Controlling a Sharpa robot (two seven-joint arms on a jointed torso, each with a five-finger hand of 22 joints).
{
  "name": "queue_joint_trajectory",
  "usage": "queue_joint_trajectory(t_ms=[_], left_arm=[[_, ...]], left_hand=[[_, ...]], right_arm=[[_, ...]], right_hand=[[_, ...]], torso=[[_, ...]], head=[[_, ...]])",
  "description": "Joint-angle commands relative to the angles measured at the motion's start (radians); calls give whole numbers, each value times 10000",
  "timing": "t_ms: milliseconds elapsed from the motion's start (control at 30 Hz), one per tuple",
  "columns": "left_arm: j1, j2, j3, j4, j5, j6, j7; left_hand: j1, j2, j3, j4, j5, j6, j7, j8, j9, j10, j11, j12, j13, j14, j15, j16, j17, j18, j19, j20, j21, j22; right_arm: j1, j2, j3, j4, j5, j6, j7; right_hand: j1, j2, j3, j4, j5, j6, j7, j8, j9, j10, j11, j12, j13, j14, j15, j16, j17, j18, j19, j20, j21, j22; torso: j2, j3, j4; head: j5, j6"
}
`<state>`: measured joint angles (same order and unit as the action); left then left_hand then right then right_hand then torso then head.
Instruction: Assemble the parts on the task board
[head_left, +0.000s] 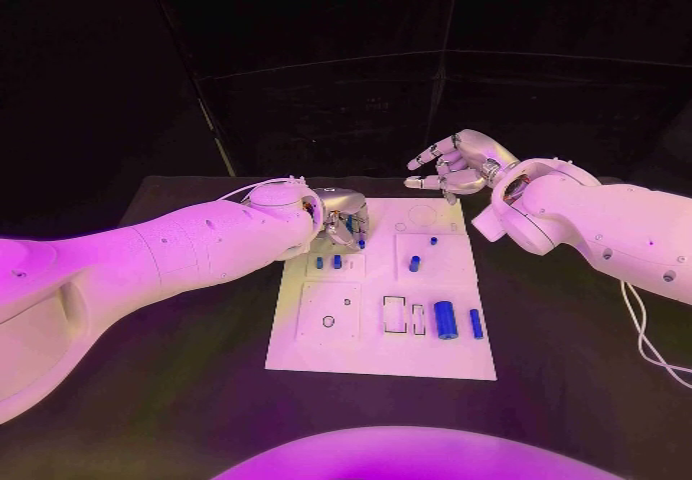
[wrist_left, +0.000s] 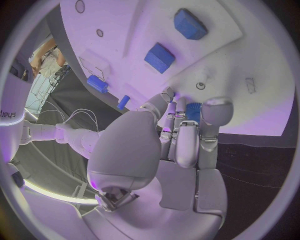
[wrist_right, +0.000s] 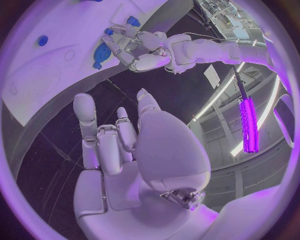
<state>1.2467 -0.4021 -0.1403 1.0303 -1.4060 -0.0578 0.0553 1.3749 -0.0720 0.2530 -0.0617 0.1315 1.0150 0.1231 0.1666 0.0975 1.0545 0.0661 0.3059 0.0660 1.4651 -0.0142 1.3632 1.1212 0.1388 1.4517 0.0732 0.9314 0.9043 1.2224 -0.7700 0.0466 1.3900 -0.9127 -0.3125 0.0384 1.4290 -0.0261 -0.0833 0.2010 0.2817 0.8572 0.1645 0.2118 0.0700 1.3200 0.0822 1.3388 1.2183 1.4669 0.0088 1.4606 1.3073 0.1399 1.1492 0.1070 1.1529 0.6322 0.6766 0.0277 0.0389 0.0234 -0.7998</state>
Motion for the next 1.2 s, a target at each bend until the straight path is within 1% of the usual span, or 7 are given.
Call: queue_joint_trajectory(t_ms=[33, 233, 367, 767, 967, 1200], left_arm=[[-26, 2, -20, 23, -70, 372, -122], [-26, 0, -20, 82, -70, 409, -132], [-26, 5, -20, 96, -70, 399, -138], [-26, 28, -20, 123, -70, 410, -159], [-26, 41, -20, 107, -70, 372, -157], [-27, 61, -19, 78, -70, 145, -21]], left_hand=[[-103, 9, 52, 8, -37, 76, 15, -62, -14, 69, 22, -47, -14, 266, -56, -54, -18, -65, 78, 26, 65, 27], [-122, -34, 100, -8, -49, 38, 5, -120, -47, 98, 15, -100, -15, 266, -62, -56, -43, -78, 92, 20, 133, 102], [-133, -47, 124, -12, -52, 22, 3, -147, -62, 105, 16, -127, -16, 266, -63, -56, -52, -80, 94, 18, 143, 115], [-155, -69, 178, -19, -55, -6, 5, -201, -92, 129, 16, -179, -15, 264, -65, -62, -86, -96, 108, 15, 213, 194], [-192, 0, 375, -2, -56, 99, 4, -240, -123, 300, -18, -245, -1, 268, -91, -47, -111, -114, 129, -1, 319, 315], [-241, 157, 730, 26, -154, 508, -67, -172, -107, 728, -116, -343, 23, 274, -172, -19, -142, -132, 149, -57, 451, 476]], right_arm=[[18, 6, 8, 17, 27, 34, 92], [19, 9, 8, 15, 27, 37, 91], [19, 15, 8, 15, 27, 40, 91], [19, 32, 8, 4, 27, 50, 94], [19, 37, 8, 3, 27, 52, 94], [19, 39, 8, 4, 27, 54, 92]], right_hand=[[-86, 28, -67, -19, 23, -55, 16, 19, -5, -47, -33, 21, 1, 513, -85, -50, 220, 197, -28, -10, -60, 0], [-80, 33, -67, -25, 28, -52, 15, 24, -4, -45, -34, 24, 3, 514, -86, -49, 222, 198, -28, -10, -63, -5], [-80, 33, -67, -25, 28, -52, 15, 24, -4, -45, -34, 24, 3, 514, -86, -49, 222, 198, -28, -10, -63, -5], [-75, 36, -66, -30, 31, -51, 14, 28, -4, -40, -35, 28, 10, 514, -87, -51, 220, 197, -25, -11, -62, -1], [-75, 36, -66, -30, 31, -51, 14, 28, -4, -40, -35, 28, 10, 514, -87, -51, 220, 197, -25, -11, -62, -1], [-75, 36, -66, -30, 31, -51, 14, 28, -4, -40, -35, 28, 10, 514, -87, -51, 220, 197, -25, -11, -62, -1]], torso=[[-2, 0, 4], [1, -1, 11], [-5, 5, 2], [0, 3, 2], [0, 6, 3], [-1, 6, 9]], head=[[-13, -13], [-22, -14], [-18, -8], [-28, 0], [-27, 8], [-35, 8]])
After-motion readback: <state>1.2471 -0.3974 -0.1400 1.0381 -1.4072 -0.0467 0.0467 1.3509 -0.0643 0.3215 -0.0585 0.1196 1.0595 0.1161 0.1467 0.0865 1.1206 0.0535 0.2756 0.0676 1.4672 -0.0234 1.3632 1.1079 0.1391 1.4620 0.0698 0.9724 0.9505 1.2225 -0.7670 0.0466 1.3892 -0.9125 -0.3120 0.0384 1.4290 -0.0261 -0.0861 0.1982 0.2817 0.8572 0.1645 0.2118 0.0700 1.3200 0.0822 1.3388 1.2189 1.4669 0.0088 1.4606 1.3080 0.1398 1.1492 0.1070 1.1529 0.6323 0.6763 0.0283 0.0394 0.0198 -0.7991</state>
